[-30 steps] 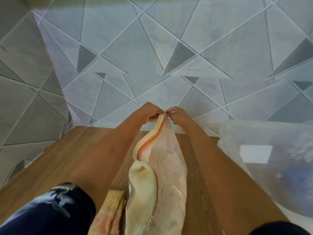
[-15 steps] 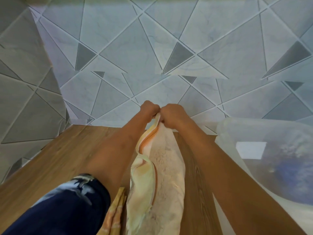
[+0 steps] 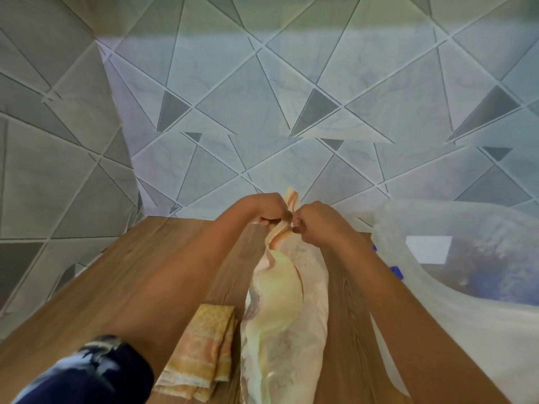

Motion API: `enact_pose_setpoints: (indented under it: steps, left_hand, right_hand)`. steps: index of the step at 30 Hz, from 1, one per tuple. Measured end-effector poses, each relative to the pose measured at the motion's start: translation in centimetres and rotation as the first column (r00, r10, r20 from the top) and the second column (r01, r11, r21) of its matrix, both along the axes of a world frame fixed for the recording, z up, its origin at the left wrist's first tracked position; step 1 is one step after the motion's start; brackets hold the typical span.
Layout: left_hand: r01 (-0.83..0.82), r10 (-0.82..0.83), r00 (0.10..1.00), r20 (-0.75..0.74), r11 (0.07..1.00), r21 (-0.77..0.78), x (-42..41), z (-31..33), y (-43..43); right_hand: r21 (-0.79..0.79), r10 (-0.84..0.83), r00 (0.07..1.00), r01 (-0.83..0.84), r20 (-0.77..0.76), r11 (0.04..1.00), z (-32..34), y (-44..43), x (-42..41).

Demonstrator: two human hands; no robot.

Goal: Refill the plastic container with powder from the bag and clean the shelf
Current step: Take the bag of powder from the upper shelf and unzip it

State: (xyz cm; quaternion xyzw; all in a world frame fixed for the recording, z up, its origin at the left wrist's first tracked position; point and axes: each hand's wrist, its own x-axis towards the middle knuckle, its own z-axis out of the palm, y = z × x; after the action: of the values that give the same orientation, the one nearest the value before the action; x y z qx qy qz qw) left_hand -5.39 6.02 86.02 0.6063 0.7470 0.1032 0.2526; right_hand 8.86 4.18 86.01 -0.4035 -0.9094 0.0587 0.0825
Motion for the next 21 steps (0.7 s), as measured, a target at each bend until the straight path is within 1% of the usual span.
enact_pose_setpoints:
  steps: [2,3,4,5,6,8,10,12,13,15,16,17,19,21]
  left_hand:
    - [-0.098,0.101,0.995,-0.017,0.986,0.137,0.1,-0.6,-0.1]
    - [-0.170,0.171,0.985,0.014,0.966,0.197,-0.1,-1.0,-0.3]
    - [-0.231,0.228,0.973,0.041,0.945,0.231,-0.5,-1.4,-0.4]
    - [-0.256,0.253,0.966,0.045,0.935,0.244,-0.8,-1.5,-0.7]
    - [-0.249,0.249,0.968,0.026,0.940,0.235,-1.0,-1.7,-1.1]
    - [-0.166,0.177,0.982,-0.068,0.976,0.144,-0.8,-1.2,-2.3]
    - [-0.073,0.066,0.984,-0.167,0.997,-0.031,0.3,-0.3,-3.8]
    - [-0.024,-0.018,0.979,-0.203,0.978,-0.206,1.4,0.5,-5.2]
    - [-0.003,-0.055,0.975,-0.213,0.966,-0.260,1.6,0.7,-5.7]
    - [0.019,-0.085,0.975,-0.203,0.952,-0.305,1.5,0.6,-6.6]
    - [0.012,-0.066,0.981,-0.183,0.958,-0.285,1.3,0.3,-6.9]
    - [-0.007,-0.033,0.985,-0.171,0.974,-0.228,1.2,0.2,-7.4]
    - [-0.076,0.067,0.979,-0.195,0.996,-0.043,1.5,-0.1,-7.9]
    - [-0.153,0.173,0.967,-0.188,0.981,0.118,2.2,-0.1,-8.3]
  right_hand:
    - [-0.061,0.075,0.997,-0.074,0.014,0.995,0.7,-1.5,0.6]
    - [-0.139,0.124,0.992,-0.124,-0.008,0.982,1.1,-2.4,1.2]
    - [-0.225,0.156,0.987,-0.163,-0.048,0.961,1.6,-3.3,1.9]
    - [-0.297,0.175,0.982,-0.190,-0.078,0.936,2.0,-4.2,2.6]
    - [-0.340,0.185,0.979,-0.202,-0.082,0.919,2.3,-5.0,3.3]
    - [-0.337,0.175,0.981,-0.195,-0.089,0.921,2.4,-5.8,4.3]
    - [-0.257,0.117,0.986,-0.144,-0.118,0.956,2.2,-5.9,4.4]
    - [-0.181,0.088,0.988,-0.110,-0.123,0.977,1.9,-6.0,4.2]
    - [-0.142,0.095,0.990,-0.110,-0.107,0.984,1.8,-6.2,4.0]
    - [-0.082,0.128,0.988,-0.135,-0.089,0.987,1.8,-6.8,3.8]
    - [-0.066,0.141,0.986,-0.147,-0.086,0.987,2.0,-7.2,3.8]
    - [-0.059,0.166,0.983,-0.171,-0.084,0.983,2.2,-7.7,3.8]
    - [-0.098,0.240,0.966,-0.249,-0.092,0.964,2.7,-9.0,4.0]
    - [-0.162,0.342,0.934,-0.355,-0.102,0.921,3.5,-10.4,4.4]
